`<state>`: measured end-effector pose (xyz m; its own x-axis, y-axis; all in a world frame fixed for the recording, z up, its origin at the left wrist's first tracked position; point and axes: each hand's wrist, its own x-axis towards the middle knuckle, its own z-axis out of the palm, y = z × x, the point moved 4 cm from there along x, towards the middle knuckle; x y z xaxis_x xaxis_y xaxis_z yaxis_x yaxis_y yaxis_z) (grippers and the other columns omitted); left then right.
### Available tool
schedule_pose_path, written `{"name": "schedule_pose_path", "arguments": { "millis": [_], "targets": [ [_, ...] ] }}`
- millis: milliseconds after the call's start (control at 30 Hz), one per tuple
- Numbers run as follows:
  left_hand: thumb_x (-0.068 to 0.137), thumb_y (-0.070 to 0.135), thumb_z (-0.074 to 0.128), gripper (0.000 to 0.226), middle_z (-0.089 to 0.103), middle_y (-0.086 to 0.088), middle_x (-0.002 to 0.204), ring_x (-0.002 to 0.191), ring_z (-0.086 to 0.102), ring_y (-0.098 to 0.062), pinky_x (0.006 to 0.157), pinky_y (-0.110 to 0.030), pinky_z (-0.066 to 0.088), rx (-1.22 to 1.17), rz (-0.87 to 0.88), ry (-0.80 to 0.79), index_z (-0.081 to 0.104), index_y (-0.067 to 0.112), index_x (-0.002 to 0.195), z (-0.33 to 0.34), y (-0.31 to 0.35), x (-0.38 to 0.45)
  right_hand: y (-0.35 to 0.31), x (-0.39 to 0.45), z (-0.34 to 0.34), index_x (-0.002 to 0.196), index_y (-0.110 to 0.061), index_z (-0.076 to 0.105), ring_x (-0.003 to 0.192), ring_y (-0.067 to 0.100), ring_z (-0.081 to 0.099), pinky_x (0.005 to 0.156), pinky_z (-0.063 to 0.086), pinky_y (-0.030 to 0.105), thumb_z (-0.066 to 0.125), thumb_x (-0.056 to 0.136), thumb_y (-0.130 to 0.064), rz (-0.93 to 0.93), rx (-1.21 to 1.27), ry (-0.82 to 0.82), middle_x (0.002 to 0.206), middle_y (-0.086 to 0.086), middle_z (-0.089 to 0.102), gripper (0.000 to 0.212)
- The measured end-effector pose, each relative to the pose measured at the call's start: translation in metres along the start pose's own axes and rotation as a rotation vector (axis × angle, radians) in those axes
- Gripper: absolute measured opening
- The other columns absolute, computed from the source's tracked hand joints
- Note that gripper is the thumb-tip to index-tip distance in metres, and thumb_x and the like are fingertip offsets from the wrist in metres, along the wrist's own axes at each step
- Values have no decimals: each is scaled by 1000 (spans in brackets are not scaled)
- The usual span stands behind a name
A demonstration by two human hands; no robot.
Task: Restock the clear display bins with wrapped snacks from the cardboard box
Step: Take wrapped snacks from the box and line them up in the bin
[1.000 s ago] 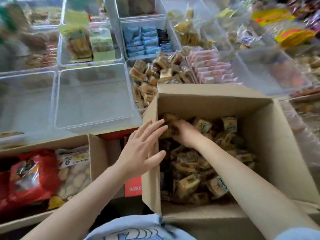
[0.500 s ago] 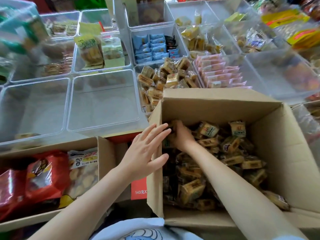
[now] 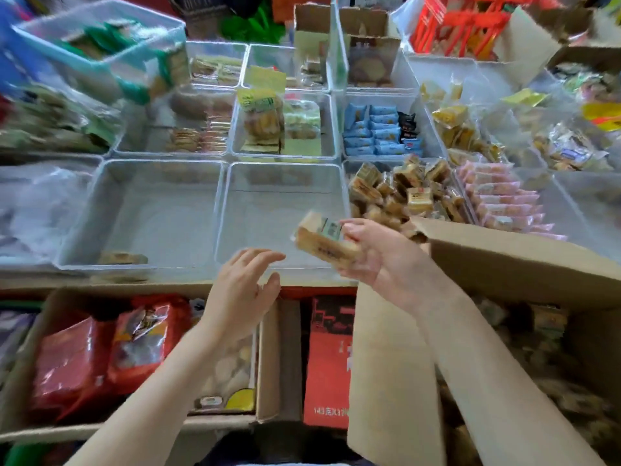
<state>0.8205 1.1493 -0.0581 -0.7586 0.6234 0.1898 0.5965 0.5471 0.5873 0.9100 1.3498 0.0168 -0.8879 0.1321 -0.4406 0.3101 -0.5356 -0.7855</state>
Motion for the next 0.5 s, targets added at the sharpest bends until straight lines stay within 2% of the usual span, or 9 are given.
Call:
{"name": "schedule_pose_path", "arguments": {
  "millis": [100, 167, 233, 300, 367, 400, 500],
  "targets": [
    [88, 31, 44, 40, 71, -4, 110, 108, 55, -19, 95, -32, 41, 40, -87, 104, 72, 12, 110, -38, -80, -12, 42, 57, 71, 120, -4, 56, 79, 28, 72, 67, 62, 32, 61, 93, -5, 128, 19, 32, 106, 20, 71, 27],
    [87, 27, 45, 37, 72, -6, 103, 103, 56, -20, 92, -31, 40, 85, -148, 180, 74, 11, 103, -65, -139, -26, 77, 91, 120, 123, 0, 54, 83, 29, 74, 72, 62, 35, 64, 86, -1, 227, 89, -22, 106, 21, 72, 38],
    [82, 23, 48, 34, 72, -7, 98, 99, 61, -27, 91, -35, 42, 133, -206, 248, 75, 10, 98, -92, -197, -39, 115, 121, 170, 113, 2, 60, 81, 28, 74, 76, 63, 36, 60, 88, 2, 338, 11, -95, 97, 19, 74, 25],
    [80, 21, 49, 35, 71, -9, 105, 106, 62, -34, 96, -40, 44, 208, -256, 253, 74, 9, 101, -115, -249, -51, 145, 150, 215, 111, 0, 59, 75, 27, 73, 76, 61, 39, 56, 92, 4, 390, -92, -107, 90, 16, 74, 20],
    [80, 24, 49, 47, 66, -13, 126, 126, 55, -39, 106, -45, 42, 295, -312, 160, 70, 8, 118, -127, -294, -61, 165, 186, 250, 120, -3, 54, 70, 27, 72, 72, 61, 42, 58, 93, 3, 345, -166, -68, 93, 14, 73, 28],
    [81, 27, 48, 53, 61, -12, 136, 135, 48, -39, 109, -48, 39, 337, -335, 90, 66, 9, 128, -131, -312, -65, 171, 204, 264, 118, -7, 53, 69, 25, 72, 69, 61, 43, 58, 94, 2, 286, -233, -43, 97, 13, 71, 27],
    [81, 33, 43, 62, 54, -6, 147, 147, 34, -31, 114, -50, 34, 396, -345, -75, 57, 17, 140, -132, -346, -79, 180, 262, 286, 109, -28, 55, 78, 21, 69, 62, 61, 42, 64, 94, -10, 59, -666, 43, 102, 3, 67, 25]
  ]
}}
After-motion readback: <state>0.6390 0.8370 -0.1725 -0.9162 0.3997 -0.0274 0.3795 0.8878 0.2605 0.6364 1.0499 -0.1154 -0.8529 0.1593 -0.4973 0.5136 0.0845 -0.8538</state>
